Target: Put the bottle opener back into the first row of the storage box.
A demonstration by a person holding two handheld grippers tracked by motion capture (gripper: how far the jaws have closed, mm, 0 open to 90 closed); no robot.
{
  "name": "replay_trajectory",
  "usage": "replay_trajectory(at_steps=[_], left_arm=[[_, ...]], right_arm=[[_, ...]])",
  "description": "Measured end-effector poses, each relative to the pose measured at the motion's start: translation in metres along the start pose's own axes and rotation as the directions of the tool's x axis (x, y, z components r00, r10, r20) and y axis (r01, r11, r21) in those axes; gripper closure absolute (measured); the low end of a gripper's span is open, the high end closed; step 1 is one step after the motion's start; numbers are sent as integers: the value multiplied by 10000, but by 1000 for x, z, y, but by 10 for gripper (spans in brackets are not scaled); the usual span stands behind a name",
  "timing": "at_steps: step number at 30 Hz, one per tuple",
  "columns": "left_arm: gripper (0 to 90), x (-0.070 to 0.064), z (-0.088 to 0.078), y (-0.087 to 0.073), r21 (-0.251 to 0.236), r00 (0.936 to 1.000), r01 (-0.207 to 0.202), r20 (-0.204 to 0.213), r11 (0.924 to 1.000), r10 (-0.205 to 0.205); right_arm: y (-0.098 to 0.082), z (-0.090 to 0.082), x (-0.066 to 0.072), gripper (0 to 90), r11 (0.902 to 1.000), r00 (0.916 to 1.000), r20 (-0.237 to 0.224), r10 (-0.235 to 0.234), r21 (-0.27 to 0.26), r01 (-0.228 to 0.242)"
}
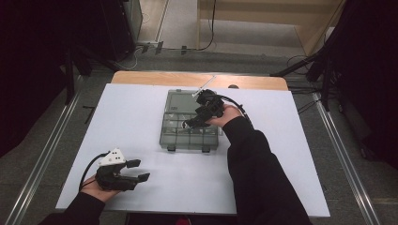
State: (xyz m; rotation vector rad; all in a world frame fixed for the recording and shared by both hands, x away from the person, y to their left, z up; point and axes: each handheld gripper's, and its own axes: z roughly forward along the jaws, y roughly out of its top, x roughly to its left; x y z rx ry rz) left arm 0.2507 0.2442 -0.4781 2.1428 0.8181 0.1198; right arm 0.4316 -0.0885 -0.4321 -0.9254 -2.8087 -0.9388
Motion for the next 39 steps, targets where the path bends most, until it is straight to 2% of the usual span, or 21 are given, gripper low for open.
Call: replay_trajectory(at_steps=[1,3,12,20,24,30,39], left_arm=[[334,0,0,0,10,10000,1,-4,10000,-1],[334,0,0,0,23,10000,-24,-10,10000,24],[333,1,1,0,2,10000,10,-31,10000,-10],[334,1,2,0,50,10000,7,-53,10000,-6],[333,1,2,0,64,10000,16,-73,10000,-15],[334,2,2,0,98,9999,30,-111,9999,-28],[333,3,2,1,97,10000,23,-81,10000,-23]], right_arm=[[-3,0,6,217,9999,9997,214,-130,12,130],[-6,-1,10,218,10000,9997,249,-80,-9,81],[-23,-7,22,247,9985,9962,694,522,-190,-510],[-39,-13,34,249,9947,9941,573,925,-497,-897],[-50,-16,39,248,9943,9943,635,860,-687,-816],[-64,-21,45,249,9927,9911,719,1116,-529,-1080],[-83,-21,53,249,9921,9927,570,1059,-743,-1016]])
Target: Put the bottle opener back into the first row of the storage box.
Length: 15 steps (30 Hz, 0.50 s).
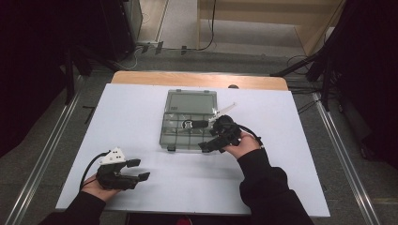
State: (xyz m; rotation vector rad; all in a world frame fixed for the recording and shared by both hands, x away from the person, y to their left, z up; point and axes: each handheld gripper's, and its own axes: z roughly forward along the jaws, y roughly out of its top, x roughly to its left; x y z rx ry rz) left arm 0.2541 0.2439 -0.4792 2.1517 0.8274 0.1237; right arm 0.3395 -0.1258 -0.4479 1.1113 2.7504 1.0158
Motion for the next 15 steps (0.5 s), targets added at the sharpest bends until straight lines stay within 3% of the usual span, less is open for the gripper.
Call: replay_trajectory(at_steps=[9,15], left_arm=[[334,-1,1,0,35,9999,-23,102,10000,23],[334,-1,1,0,64,10000,-51,75,10000,51]], right_arm=[[-17,-6,7,237,9978,9999,-160,-24,-661,14],[-31,-10,12,236,9972,9997,-227,-22,-746,5]])
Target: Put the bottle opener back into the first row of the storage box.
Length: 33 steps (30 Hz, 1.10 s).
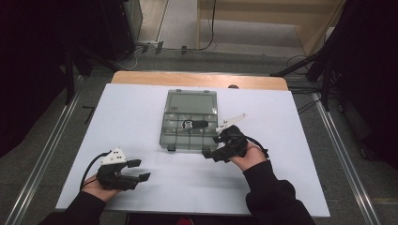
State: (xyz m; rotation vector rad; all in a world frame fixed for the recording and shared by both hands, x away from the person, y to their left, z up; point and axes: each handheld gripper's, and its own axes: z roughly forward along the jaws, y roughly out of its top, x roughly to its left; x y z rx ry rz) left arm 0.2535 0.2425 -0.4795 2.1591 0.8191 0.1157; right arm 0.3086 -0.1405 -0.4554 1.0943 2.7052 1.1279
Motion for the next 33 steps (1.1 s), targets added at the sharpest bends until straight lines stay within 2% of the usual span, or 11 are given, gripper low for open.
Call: replay_trajectory(at_steps=[9,21,33], left_arm=[[334,0,0,0,4,10000,13,8,10000,-14],[333,0,0,0,-19,10000,13,25,10000,-13],[334,0,-1,0,-32,10000,64,39,10000,-63]], right_arm=[[-18,-9,4,236,10000,9999,-104,44,31,-44],[-52,-19,5,235,9998,9998,-61,165,66,-165],[-73,-27,3,226,9997,9997,-23,225,-52,-225]])
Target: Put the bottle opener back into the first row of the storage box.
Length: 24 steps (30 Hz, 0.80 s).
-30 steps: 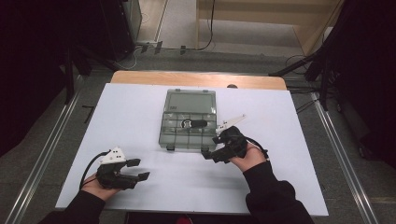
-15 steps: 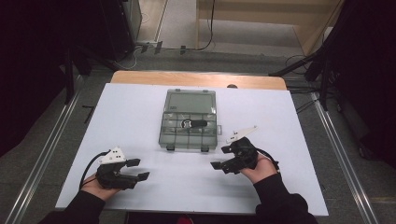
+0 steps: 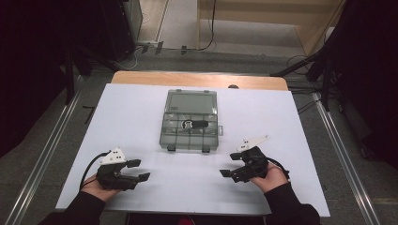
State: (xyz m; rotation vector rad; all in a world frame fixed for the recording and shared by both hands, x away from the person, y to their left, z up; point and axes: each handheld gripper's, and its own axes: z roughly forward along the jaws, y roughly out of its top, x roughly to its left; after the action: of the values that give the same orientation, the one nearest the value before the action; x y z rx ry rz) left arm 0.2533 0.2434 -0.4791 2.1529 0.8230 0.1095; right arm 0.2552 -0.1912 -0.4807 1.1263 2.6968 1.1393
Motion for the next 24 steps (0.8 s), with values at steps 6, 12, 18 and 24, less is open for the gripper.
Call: replay_trajectory(at_steps=[6,12,18,24], left_arm=[[334,0,0,0,14,10000,-20,4,10000,20],[334,1,-1,0,92,10000,-43,-13,9999,43],[334,0,0,0,132,10000,-75,2,9999,75],[334,-1,1,-1,155,10000,-82,9,9998,82]], right_arm=[[-13,-8,-4,225,9999,10000,38,34,-154,-34],[-24,-12,-7,225,9997,9999,85,103,-217,-101],[-37,-18,-9,222,9987,9996,125,268,-431,-262],[-48,-26,-12,222,9975,9979,315,558,-457,-544]])
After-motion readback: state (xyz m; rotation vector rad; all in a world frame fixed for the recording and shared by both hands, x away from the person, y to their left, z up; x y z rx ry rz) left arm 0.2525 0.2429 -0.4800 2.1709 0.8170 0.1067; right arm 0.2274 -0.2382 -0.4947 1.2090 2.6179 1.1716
